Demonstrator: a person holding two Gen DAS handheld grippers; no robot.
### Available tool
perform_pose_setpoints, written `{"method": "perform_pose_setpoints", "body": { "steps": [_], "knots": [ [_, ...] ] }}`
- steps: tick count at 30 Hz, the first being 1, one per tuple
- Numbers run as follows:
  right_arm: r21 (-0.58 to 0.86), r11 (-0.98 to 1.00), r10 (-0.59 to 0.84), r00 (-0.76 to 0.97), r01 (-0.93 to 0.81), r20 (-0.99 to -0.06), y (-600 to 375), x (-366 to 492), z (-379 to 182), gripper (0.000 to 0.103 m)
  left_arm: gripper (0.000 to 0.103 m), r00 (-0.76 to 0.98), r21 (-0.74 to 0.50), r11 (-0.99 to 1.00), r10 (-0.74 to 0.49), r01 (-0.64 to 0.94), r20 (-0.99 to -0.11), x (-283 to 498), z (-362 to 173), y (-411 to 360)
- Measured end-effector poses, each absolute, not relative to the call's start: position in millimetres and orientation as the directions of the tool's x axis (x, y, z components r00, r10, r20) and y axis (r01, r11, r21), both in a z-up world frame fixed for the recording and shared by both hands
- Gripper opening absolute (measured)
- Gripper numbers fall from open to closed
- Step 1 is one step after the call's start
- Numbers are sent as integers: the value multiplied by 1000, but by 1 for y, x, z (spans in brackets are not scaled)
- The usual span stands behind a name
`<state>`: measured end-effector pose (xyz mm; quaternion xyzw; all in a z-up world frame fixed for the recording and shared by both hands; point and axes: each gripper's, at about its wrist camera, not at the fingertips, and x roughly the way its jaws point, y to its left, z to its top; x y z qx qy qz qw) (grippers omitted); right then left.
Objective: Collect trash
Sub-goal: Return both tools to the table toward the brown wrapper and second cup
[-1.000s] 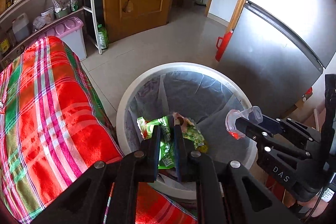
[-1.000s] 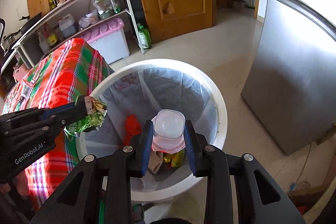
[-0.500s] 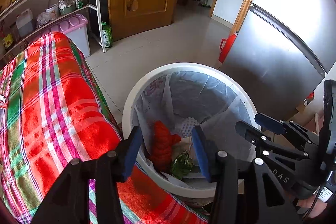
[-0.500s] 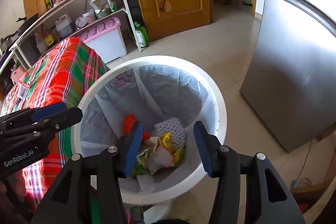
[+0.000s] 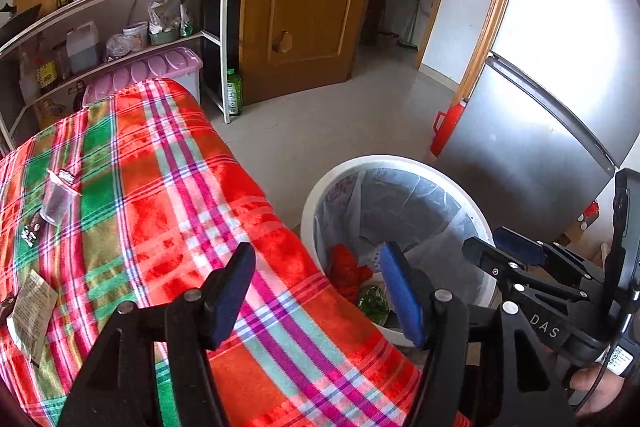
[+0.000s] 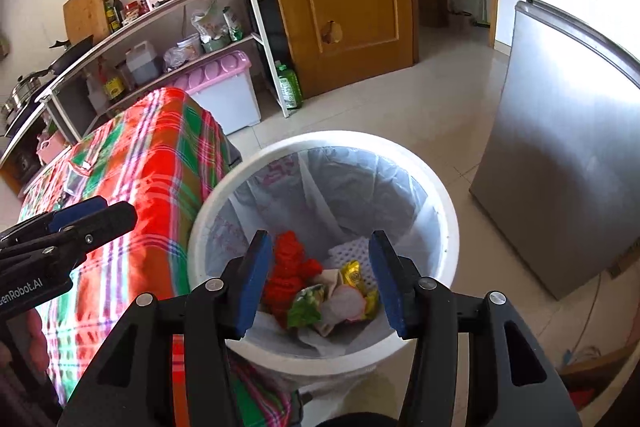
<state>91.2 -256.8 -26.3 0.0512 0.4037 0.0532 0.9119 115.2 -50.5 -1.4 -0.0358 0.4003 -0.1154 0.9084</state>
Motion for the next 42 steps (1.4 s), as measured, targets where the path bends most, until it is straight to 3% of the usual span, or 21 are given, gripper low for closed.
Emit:
{"method": "perform_pose_setpoints", "body": {
  "steps": [23, 42],
  "knots": [
    [153, 956, 286, 688, -248, -668, -143, 73, 5, 52, 78, 761, -143, 986, -29, -84, -649, 57, 16, 110],
    [106, 891, 383, 606, -441, -697, -24, 70, -5, 52, 81, 702, -77, 972, 106, -224, -704, 25, -10, 208]
  ]
}}
